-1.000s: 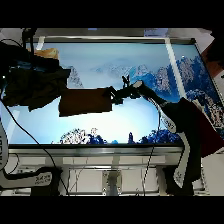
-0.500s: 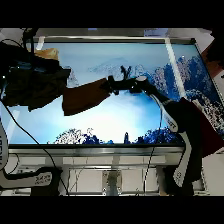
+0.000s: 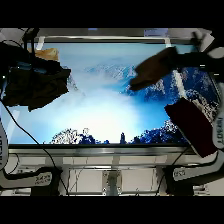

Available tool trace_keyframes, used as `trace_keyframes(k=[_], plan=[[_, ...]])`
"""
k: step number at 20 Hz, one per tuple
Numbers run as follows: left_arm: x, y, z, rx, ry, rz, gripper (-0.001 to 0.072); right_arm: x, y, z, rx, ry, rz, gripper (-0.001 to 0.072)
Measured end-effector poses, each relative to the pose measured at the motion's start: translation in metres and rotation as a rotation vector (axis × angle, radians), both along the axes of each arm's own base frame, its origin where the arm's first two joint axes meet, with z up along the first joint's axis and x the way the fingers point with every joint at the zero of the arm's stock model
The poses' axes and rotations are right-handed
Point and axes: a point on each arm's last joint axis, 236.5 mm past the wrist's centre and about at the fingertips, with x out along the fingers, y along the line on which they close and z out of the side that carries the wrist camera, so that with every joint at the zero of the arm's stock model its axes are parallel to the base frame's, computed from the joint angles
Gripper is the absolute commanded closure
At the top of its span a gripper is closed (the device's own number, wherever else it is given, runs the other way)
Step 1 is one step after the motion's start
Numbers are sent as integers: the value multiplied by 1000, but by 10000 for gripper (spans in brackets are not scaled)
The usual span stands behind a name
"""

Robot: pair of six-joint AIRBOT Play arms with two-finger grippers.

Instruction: Fold the shirts.

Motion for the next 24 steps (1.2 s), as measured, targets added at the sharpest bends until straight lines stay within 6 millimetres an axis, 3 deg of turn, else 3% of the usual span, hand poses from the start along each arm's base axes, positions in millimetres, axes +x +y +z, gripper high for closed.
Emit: trace_keyframes(k=[3,6,7,8,9,10,14,16,18,21,24], plan=[[-1,-2,0,-15,7,9,695,-65,-105,10,-170,120,-194,684],[-3,-7,1,-41,17,6,695,-137,-173,3,-265,298,-342,683],[-4,-8,1,-47,23,1,695,-161,-185,-4,-287,376,-370,680],[-5,-11,1,-54,28,-3,695,-181,-195,-13,-307,450,-389,588],[-7,-12,1,-60,37,-7,695,-202,-204,-23,-329,530,-411,365],[-9,-14,1,-66,44,-10,695,-218,-209,-32,-339,596,-420,240],[-15,-17,-1,-80,72,-19,695,-256,-215,-52,-351,752,-434,240],[-16,-18,-1,-82,76,-21,695,-256,-216,-48,-354,746,-442,241],[-16,-19,-1,-90,78,-14,695,-238,-204,-39,-305,663,-406,253],[-12,-23,2,-111,67,2,695,-173,-139,-11,-171,367,-164,283],[-11,-33,5,-125,59,-7,694,-122,-83,15,-164,125,19,283]])
